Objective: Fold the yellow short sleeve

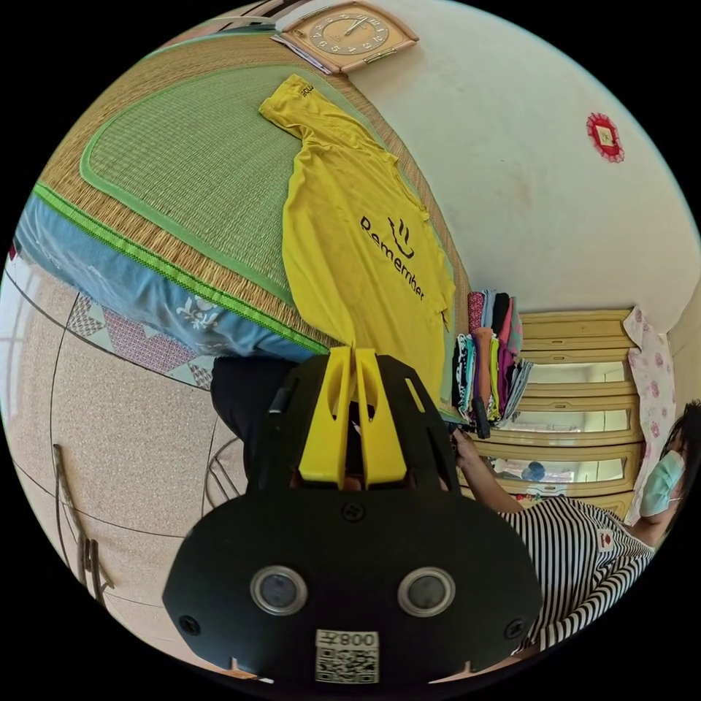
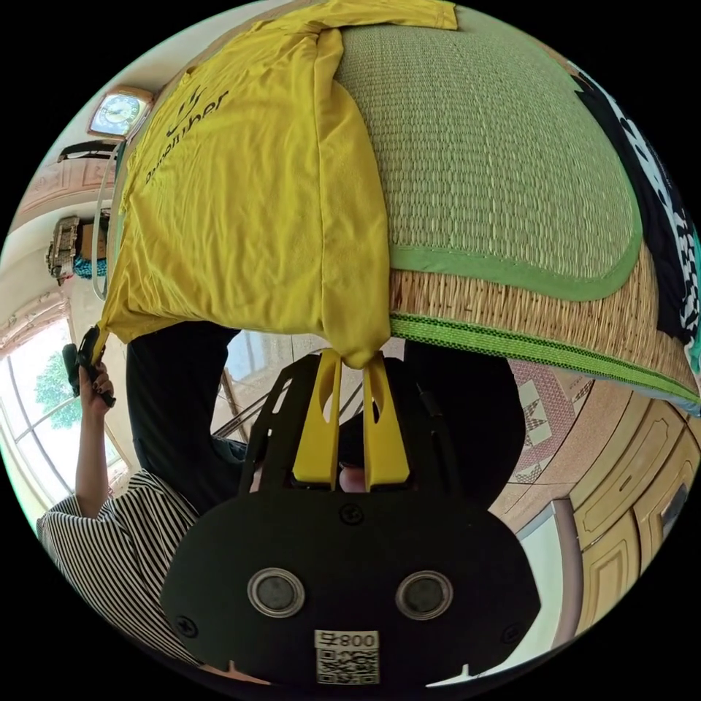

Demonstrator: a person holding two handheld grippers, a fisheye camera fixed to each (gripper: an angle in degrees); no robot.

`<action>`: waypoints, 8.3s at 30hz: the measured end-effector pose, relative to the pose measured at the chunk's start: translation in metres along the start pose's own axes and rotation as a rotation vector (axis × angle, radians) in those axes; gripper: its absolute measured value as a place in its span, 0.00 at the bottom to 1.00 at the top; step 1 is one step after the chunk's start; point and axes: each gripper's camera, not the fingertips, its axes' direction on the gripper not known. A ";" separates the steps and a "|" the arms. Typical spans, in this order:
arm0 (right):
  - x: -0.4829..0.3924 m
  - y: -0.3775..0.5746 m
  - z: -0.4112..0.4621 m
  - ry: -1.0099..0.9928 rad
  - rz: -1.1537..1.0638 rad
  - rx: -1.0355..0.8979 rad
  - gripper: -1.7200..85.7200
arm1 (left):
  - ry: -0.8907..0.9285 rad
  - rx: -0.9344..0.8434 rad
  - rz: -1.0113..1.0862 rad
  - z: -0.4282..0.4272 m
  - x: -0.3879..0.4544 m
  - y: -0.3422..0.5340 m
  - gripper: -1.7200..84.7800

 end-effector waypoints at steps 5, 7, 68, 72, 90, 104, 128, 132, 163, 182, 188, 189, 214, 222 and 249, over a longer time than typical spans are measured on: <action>0.011 0.010 -0.007 -0.050 -0.021 0.047 0.04 | -0.014 0.004 0.002 -0.011 -0.011 0.013 0.03; 0.015 0.017 -0.011 -0.074 -0.035 0.059 0.04 | -0.012 0.005 0.000 -0.016 -0.017 0.018 0.03; 0.016 0.056 -0.302 -0.655 -0.601 0.480 0.03 | -0.032 -0.226 0.218 -0.033 0.066 -0.027 0.03; 0.029 0.074 -0.250 -0.661 -0.538 0.401 0.03 | -0.098 -0.092 0.180 -0.093 0.065 -0.031 0.03; 0.081 0.049 -0.058 -0.417 -0.105 0.037 0.04 | -0.193 -0.115 -0.013 -0.025 0.078 -0.073 0.03; 0.081 0.049 -0.082 -0.440 -0.111 0.291 0.02 | -0.067 0.013 0.063 0.049 0.175 -0.127 0.03; 0.034 -0.131 -0.096 0.158 -0.123 0.684 0.11 | -0.047 -0.515 0.803 0.599 0.614 -0.389 0.10; 0.031 -0.138 -0.083 0.178 -0.130 0.679 0.10 | -0.091 -0.503 0.886 0.668 0.674 -0.423 0.11; 0.052 -0.120 -0.101 0.098 -0.211 0.869 0.03 | -0.182 -0.323 0.949 0.793 0.835 -0.576 0.04; -0.015 -0.157 -0.076 -0.067 -0.612 0.734 0.03 | -0.143 -0.183 0.592 0.665 0.687 -0.691 0.04; -0.025 -0.181 -0.066 -0.067 -0.624 0.652 0.04 | -0.162 -0.205 0.582 0.666 0.664 -0.713 0.05; -0.025 -0.183 -0.065 -0.068 -0.622 0.641 0.04 | -0.174 -0.208 0.577 0.666 0.661 -0.717 0.06; -0.024 -0.205 -0.074 0.262 -0.471 0.677 0.10 | -0.351 -0.360 0.894 0.767 0.738 -0.717 0.08; -0.013 -0.210 -0.077 0.237 -0.450 0.662 0.05 | -0.373 -0.337 0.968 0.766 0.751 -0.694 0.03; 0.093 -0.216 -0.113 -0.137 -0.300 0.640 0.04 | -0.333 -0.227 1.041 0.735 0.731 -0.615 0.05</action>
